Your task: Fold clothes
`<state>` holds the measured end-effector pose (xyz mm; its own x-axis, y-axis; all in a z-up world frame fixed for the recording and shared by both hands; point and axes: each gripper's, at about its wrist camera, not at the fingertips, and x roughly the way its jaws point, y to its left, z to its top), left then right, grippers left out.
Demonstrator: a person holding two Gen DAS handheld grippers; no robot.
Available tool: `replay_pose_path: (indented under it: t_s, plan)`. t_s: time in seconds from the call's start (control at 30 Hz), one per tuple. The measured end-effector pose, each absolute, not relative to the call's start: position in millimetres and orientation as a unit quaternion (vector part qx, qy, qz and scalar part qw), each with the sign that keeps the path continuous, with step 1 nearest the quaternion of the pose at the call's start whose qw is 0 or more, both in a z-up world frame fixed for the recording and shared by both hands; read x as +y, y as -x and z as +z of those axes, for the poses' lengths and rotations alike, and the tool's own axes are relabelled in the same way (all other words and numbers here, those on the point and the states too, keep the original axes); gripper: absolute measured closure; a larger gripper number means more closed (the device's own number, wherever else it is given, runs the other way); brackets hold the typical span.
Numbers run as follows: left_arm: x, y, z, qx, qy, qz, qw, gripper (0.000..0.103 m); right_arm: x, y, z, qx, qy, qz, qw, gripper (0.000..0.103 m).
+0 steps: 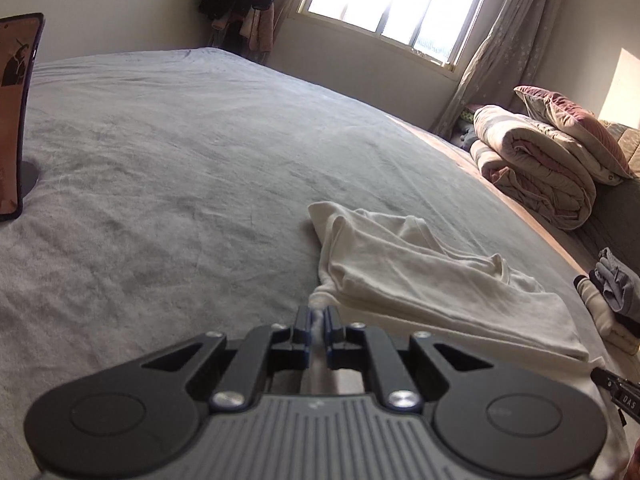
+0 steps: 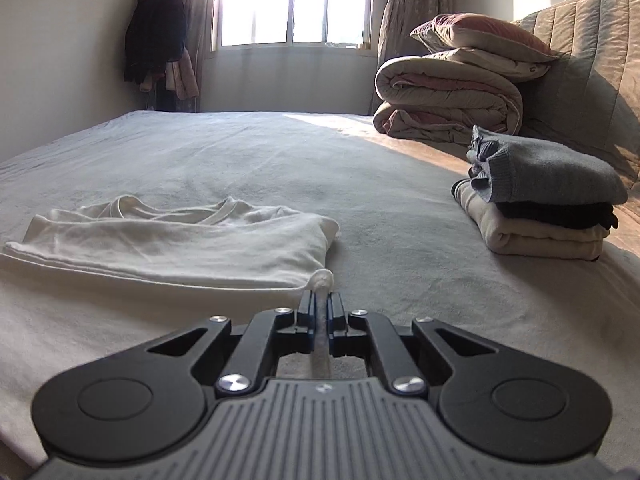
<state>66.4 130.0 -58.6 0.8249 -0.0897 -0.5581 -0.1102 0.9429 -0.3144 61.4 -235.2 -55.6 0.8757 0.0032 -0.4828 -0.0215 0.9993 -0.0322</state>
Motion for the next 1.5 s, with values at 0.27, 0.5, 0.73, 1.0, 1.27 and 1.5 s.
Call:
replay_pose_path:
  t_s: [0.27,0.5,0.73,1.0,1.27,1.5]
  plan:
    - [136,-53,-48,0.305,0.172,0.001,0.937,0.080,-243,-55,-48,0.273,-0.012,0.006,0.962,0.072]
    - [120,-22,-35,0.289,0.154,-0.059,0.943,0.079,-240,-18,-40,0.270,-0.063,0.044,0.960,0.070]
    - [111,-6,-62,0.331,0.105,-0.062,0.936,0.082,-233,2,-59,0.297,-0.042,0.058,0.952,0.073]
    - [130,13,-45,0.348,0.150,-0.058,0.924,0.077,-235,18,-45,0.305,-0.011,0.045,0.951,0.063]
    - [166,33,-48,0.383,0.299,-0.058,0.872,0.056,-288,42,-41,0.334,-0.198,0.047,0.920,0.055]
    - [168,32,-78,0.377,0.427,-0.059,0.820,0.059,-309,55,-63,0.340,-0.367,0.066,0.863,0.055]
